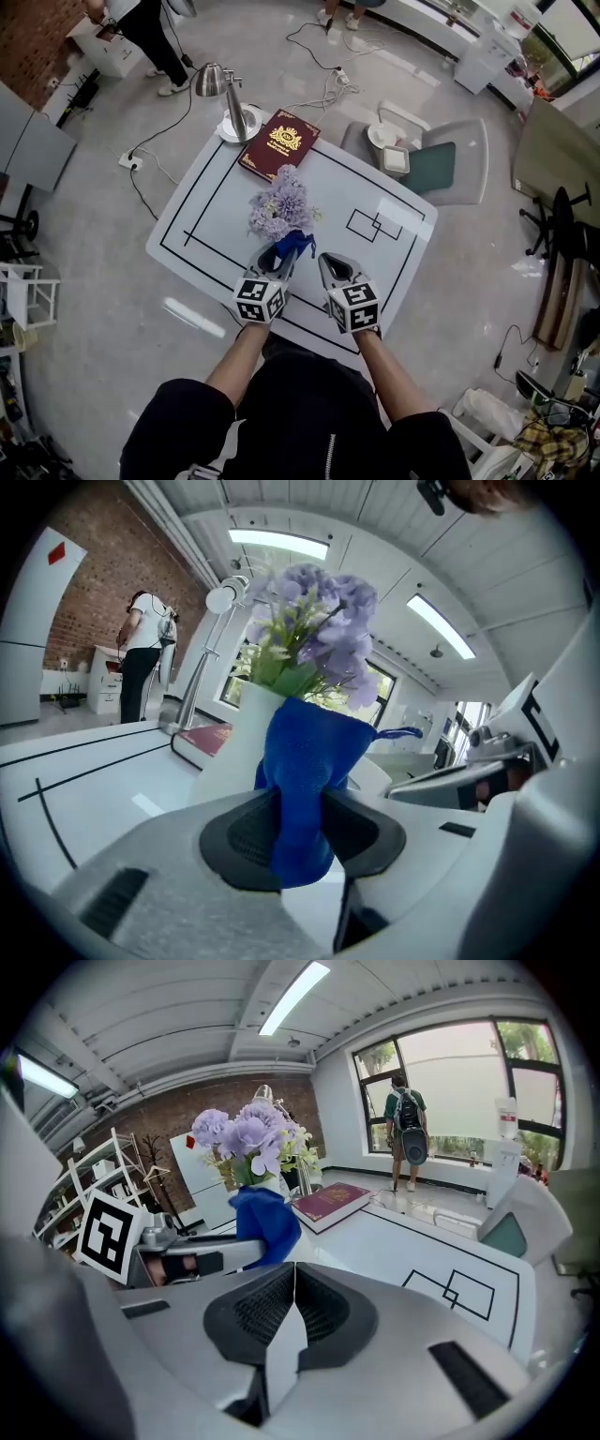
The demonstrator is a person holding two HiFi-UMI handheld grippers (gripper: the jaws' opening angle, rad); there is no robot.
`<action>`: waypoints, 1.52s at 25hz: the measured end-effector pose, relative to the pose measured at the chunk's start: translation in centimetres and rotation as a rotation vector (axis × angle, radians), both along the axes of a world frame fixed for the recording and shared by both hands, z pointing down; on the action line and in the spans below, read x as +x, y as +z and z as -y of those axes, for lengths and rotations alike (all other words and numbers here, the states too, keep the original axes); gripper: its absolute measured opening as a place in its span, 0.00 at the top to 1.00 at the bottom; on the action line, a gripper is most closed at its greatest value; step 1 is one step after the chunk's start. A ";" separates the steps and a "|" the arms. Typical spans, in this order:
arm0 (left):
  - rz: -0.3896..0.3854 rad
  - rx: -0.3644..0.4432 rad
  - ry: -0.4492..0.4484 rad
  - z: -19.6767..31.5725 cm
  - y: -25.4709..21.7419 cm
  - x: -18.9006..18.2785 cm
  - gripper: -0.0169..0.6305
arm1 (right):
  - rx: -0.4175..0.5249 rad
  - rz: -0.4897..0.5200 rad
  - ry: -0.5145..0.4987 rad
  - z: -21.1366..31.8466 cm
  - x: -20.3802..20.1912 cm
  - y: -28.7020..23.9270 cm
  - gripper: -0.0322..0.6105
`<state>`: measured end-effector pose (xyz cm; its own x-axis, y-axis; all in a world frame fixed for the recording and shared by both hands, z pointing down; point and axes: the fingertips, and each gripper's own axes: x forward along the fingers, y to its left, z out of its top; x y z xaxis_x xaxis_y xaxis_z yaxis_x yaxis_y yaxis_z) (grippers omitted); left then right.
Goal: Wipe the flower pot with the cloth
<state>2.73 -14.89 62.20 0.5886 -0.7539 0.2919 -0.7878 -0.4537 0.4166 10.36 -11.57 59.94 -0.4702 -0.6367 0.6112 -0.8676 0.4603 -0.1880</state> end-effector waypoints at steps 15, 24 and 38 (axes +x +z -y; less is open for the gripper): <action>0.067 -0.223 -0.052 0.5 6.8 3.3 0.78 | 0.005 -0.014 0.070 -0.6 3.5 0.0 0.94; 0.082 -0.002 0.083 -1.9 -1.3 2.8 0.78 | 0.066 0.033 0.074 -0.5 2.5 -2.8 0.94; 0.170 0.114 0.172 -5.2 -5.9 1.6 0.78 | 0.093 0.055 0.047 -2.1 1.9 -4.8 0.94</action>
<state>4.30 -9.64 56.28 0.6608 -0.6807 0.3162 -0.7492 -0.6236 0.2231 12.23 -9.51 55.09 -0.4693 -0.7116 0.5228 -0.8784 0.4368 -0.1940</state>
